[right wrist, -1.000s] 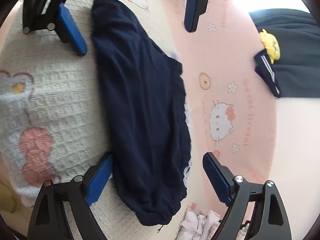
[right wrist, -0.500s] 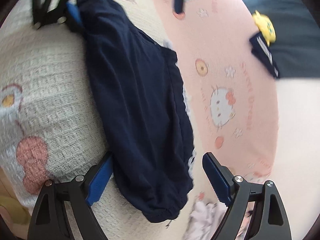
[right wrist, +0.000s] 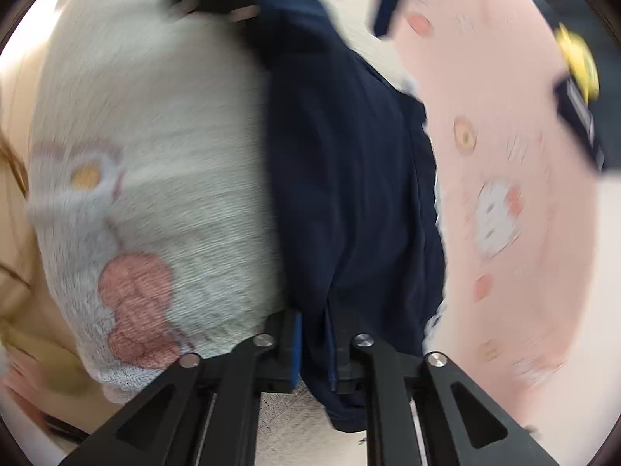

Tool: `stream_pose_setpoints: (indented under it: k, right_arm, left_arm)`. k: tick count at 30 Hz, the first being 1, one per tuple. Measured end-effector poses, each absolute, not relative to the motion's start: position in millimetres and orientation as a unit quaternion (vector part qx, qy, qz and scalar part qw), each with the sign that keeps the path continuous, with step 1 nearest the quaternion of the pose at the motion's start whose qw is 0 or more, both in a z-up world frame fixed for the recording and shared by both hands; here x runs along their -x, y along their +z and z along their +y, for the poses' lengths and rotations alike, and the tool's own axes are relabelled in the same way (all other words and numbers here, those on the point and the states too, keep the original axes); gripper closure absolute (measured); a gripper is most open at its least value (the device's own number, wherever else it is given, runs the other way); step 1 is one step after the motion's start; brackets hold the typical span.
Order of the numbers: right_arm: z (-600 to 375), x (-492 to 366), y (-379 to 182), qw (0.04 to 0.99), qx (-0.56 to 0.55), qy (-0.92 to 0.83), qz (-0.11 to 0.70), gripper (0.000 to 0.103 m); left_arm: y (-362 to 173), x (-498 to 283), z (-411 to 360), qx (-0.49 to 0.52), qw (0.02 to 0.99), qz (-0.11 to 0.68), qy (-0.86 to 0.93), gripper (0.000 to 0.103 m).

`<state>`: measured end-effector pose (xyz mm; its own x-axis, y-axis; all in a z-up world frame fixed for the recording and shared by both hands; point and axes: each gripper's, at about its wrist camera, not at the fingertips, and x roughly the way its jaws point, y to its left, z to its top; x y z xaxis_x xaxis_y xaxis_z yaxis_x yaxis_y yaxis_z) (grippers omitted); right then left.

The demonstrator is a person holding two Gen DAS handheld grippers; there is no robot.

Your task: Fold clothes

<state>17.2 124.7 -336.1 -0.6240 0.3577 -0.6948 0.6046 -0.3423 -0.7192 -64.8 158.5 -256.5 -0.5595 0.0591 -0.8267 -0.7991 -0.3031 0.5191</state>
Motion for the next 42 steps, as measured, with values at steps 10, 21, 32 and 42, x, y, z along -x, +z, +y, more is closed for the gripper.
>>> stream_pose_setpoints:
  k: [10, 21, 32, 42]
  right_arm:
    - [142, -15, -321, 0.11, -0.454, -0.732, 0.495, 0.093]
    - [151, -3, -308, 0.126, -0.497, -0.758, 0.403, 0.094]
    - [194, 19, -293, 0.142, -0.554, -0.798, 0.192, 0.093]
    - [221, 37, -288, 0.14, -0.598, -0.785, 0.078, 0.093]
  left_arm:
    - [-269, 23, 167, 0.318, 0.302, 0.563, 0.7, 0.075]
    - [-255, 59, 158, 0.436, 0.32, 0.446, 0.713, 0.075]
    - [-251, 93, 143, 0.535, 0.312, 0.309, 0.721, 0.075]
    - [-248, 107, 139, 0.57, 0.294, 0.255, 0.724, 0.075]
